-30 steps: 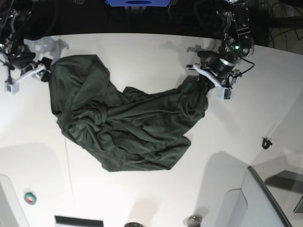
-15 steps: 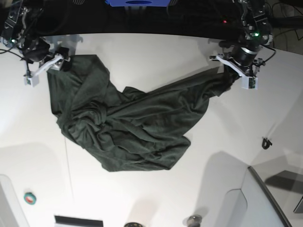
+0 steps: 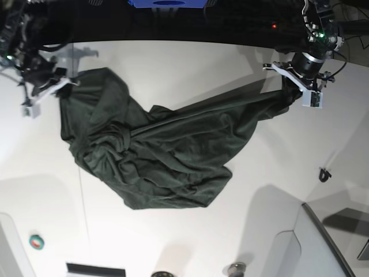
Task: Layout the t-shirt on the table in an organized manner, then fold the t-shirt properly
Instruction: 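Lift the shirt with both grippers, stretch it, and lay it flat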
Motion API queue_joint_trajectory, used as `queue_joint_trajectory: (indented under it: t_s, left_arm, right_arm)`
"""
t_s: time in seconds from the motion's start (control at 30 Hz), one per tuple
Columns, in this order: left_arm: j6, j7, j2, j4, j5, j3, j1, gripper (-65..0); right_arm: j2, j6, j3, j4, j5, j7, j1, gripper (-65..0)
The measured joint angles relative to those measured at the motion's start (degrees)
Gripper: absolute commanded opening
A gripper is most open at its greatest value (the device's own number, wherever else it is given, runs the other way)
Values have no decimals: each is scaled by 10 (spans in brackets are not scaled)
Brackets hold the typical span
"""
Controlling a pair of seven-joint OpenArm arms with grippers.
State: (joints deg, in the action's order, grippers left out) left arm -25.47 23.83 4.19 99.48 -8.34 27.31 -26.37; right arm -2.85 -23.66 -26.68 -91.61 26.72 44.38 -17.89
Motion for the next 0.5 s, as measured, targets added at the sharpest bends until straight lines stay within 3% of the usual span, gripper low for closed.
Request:
queue_joint_trajectory:
  t_s: [0.17,0.37,0.4,0.5]
  left_arm:
    - [0,-1,21,28,-1,1,-10,-650]
    - [-3,0,19,42,-2,66,-12,-650]
    - [-8,12,21,50,-2,76,-17,-650]
    - [-77,79,26,82,0,109,-24,-650]
  right_arm:
    - [7,-2,-39,-118,3,12,-33,-615]
    - [0,-2,-108,-160,0,97,-27,-615]
    - [0,-2,-118,-163,1,109,-28,-615]
    - [0,-2,-132,-163,1,148,-28,-615]
